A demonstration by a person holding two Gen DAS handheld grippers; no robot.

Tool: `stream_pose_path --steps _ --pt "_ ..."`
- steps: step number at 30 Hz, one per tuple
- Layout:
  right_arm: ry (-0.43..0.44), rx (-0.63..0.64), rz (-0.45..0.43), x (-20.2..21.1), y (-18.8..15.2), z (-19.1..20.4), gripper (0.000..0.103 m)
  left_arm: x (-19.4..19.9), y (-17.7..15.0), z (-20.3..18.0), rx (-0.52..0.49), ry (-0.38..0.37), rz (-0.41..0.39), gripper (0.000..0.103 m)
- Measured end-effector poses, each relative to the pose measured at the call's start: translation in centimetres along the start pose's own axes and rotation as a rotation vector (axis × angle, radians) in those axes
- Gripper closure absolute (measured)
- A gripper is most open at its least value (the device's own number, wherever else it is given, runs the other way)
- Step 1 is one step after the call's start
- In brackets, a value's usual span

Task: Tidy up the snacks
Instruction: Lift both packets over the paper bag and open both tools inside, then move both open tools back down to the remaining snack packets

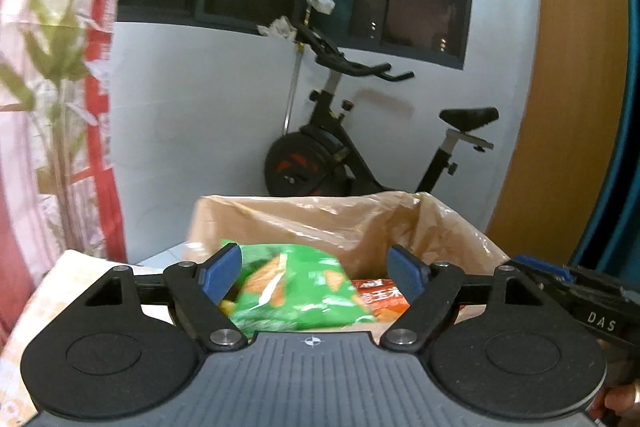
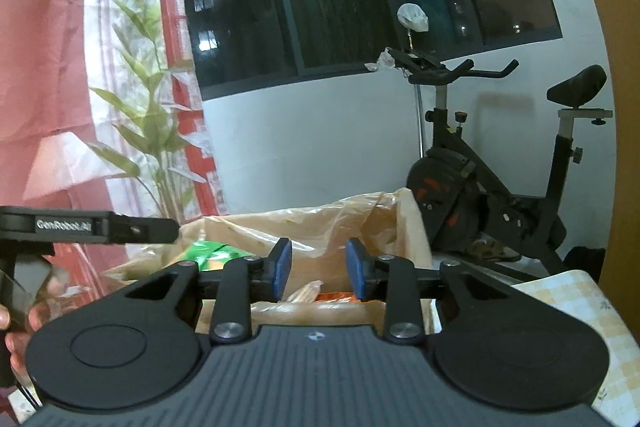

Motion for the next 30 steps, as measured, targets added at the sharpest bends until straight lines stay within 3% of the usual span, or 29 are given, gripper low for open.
stream_pose_path --steps 7,13,23,30 --pt "-0.001 -0.011 -0.021 2.4 -2.1 1.5 0.07 4.3 -2.6 2.6 -0.003 0.036 -0.026 0.022" --pt "-0.021 -0.01 -0.024 3.4 -5.1 2.1 0.07 5.5 -6.1 5.4 0.004 0.072 0.024 0.022" --pt "-0.051 -0.008 0.085 2.3 -10.1 1.4 0.07 4.3 -11.1 8.8 0.104 0.116 0.128 0.027" --pt "-0.034 0.028 0.225 -0.7 -13.3 1.5 0.07 2.8 -14.1 8.7 0.13 0.108 0.196 0.029"
Point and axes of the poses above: each gripper's, at about its wrist camera, not at the fingertips, and x roughly against the way its jaws point, z to its left, y to its top, the point moved 1 cm from there along -x, roughly the way its jaws point, and after that the axes turned 6 degrees about z, right-handed, at the moved point
